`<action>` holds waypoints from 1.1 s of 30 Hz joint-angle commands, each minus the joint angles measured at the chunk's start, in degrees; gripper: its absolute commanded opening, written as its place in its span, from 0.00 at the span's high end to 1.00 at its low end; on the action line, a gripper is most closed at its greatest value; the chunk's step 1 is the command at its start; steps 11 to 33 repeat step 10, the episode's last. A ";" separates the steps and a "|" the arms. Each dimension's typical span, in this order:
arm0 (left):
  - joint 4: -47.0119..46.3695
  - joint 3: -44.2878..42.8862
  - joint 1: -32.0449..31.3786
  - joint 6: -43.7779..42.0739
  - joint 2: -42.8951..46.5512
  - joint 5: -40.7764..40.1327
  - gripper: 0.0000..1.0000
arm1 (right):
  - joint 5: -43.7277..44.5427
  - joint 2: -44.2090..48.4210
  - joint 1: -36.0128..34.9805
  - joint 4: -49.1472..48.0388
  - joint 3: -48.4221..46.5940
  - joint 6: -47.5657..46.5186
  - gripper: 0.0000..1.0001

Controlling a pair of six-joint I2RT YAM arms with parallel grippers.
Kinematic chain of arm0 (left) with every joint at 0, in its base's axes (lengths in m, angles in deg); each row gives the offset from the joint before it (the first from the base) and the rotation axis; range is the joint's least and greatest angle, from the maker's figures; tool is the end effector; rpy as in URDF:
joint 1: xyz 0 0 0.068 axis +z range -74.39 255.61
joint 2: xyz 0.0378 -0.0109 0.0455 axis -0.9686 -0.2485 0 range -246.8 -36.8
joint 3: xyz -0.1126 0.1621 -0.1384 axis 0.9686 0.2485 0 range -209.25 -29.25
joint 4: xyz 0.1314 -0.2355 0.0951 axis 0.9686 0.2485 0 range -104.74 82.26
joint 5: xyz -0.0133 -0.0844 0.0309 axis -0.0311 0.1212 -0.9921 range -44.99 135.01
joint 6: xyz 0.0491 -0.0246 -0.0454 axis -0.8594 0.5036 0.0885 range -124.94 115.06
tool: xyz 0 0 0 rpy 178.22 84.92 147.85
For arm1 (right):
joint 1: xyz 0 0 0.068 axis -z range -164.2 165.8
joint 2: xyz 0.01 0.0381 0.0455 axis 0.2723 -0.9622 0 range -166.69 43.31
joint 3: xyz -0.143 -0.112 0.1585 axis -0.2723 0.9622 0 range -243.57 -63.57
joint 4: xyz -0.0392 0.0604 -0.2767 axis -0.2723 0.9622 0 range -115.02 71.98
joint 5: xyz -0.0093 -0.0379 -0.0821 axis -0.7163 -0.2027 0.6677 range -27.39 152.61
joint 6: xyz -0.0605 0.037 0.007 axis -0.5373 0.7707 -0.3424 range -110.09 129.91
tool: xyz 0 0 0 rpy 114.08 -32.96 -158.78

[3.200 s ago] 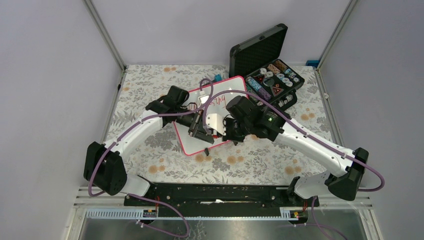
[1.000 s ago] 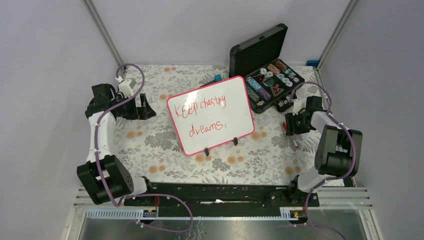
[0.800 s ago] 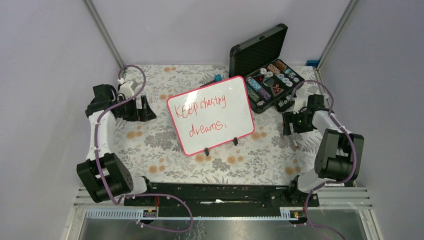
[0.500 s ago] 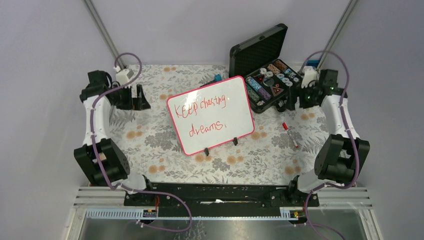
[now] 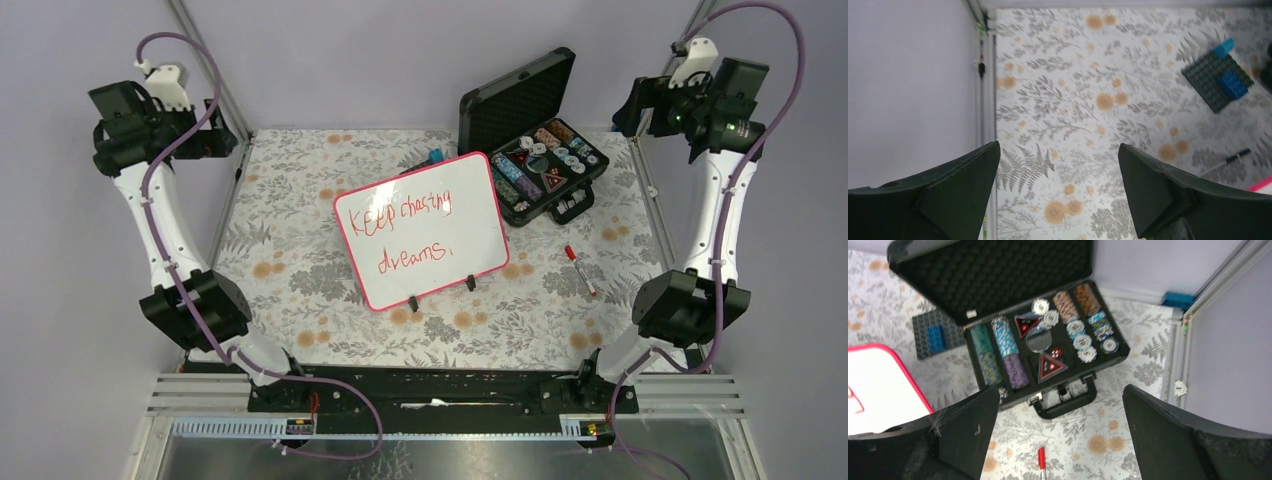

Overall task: Write a sentence on the whiteboard
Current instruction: Reset both arms

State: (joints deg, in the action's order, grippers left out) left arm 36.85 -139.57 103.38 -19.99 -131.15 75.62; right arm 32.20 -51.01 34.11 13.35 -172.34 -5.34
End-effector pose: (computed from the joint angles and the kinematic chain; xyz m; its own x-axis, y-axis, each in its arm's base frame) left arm 0.3524 0.1519 0.4036 -0.5067 -0.0142 -0.8620 0.1001 0.9921 -0.0752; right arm 0.3878 -0.0971 0.4191 -0.3270 -0.1307 -0.9359 -0.2638 0.9637 -0.0424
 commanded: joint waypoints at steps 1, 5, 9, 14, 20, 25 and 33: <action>-4.53 -3.44 0.83 4.01 0.89 -2.94 0.01 | -4.09 -2.13 3.22 1.07 -7.50 4.34 0.00; -5.95 -3.14 0.80 4.91 1.36 -3.98 0.01 | -4.34 -3.31 4.87 1.11 -9.76 4.68 0.00; -7.29 -1.24 0.72 4.92 2.04 -3.85 0.01 | -4.96 -3.04 4.91 1.05 -8.64 4.13 0.01; -7.68 -0.53 0.64 4.61 2.31 -3.73 0.01 | -5.26 -2.91 4.90 1.07 -8.02 3.90 0.01; -7.68 -0.53 0.64 4.61 2.31 -3.73 0.01 | -5.26 -2.91 4.90 1.07 -8.02 3.90 0.01; -7.68 -0.53 0.64 4.61 2.31 -3.73 0.01 | -5.26 -2.91 4.90 1.07 -8.02 3.90 0.01; -7.68 -0.53 0.64 4.61 2.31 -3.73 0.01 | -5.26 -2.91 4.90 1.07 -8.02 3.90 0.01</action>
